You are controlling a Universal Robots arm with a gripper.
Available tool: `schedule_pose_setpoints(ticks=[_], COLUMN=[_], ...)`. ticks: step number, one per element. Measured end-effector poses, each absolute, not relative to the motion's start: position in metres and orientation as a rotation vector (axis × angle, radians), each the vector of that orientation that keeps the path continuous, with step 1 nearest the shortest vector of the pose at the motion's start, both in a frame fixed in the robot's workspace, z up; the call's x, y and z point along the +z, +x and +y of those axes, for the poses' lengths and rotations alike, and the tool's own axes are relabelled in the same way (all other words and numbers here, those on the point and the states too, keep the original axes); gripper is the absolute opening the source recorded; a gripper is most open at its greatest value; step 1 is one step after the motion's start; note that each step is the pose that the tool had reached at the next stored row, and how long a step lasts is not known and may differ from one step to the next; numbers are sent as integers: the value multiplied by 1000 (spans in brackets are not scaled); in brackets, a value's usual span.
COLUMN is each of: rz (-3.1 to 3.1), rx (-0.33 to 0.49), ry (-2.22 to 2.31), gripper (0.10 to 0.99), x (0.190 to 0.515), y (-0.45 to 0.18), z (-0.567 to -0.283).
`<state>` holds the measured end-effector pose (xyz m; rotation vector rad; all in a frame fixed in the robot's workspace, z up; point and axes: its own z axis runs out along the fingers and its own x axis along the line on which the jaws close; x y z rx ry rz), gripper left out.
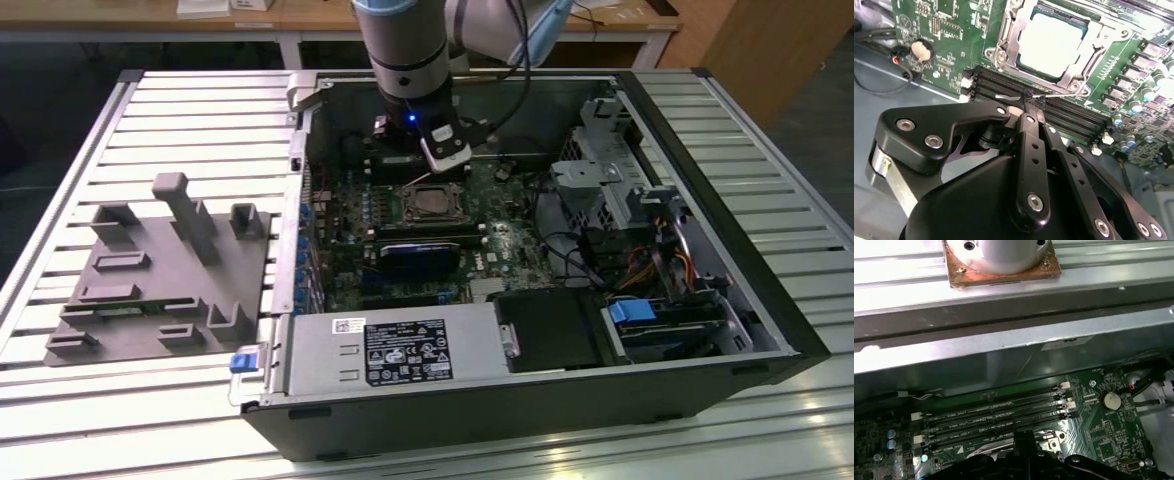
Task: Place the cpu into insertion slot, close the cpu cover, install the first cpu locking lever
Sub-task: 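Install the first cpu locking lever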
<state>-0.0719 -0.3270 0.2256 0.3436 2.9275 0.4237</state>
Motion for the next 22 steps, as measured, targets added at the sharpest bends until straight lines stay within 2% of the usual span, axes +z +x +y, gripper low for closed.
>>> schedule_pose_setpoints(ticks=[19,22], rz=[2910,2895], rx=[412,380], ry=[424,423], gripper=[102,102], x=[212,211], y=[-72,-72], z=[-317,-317])
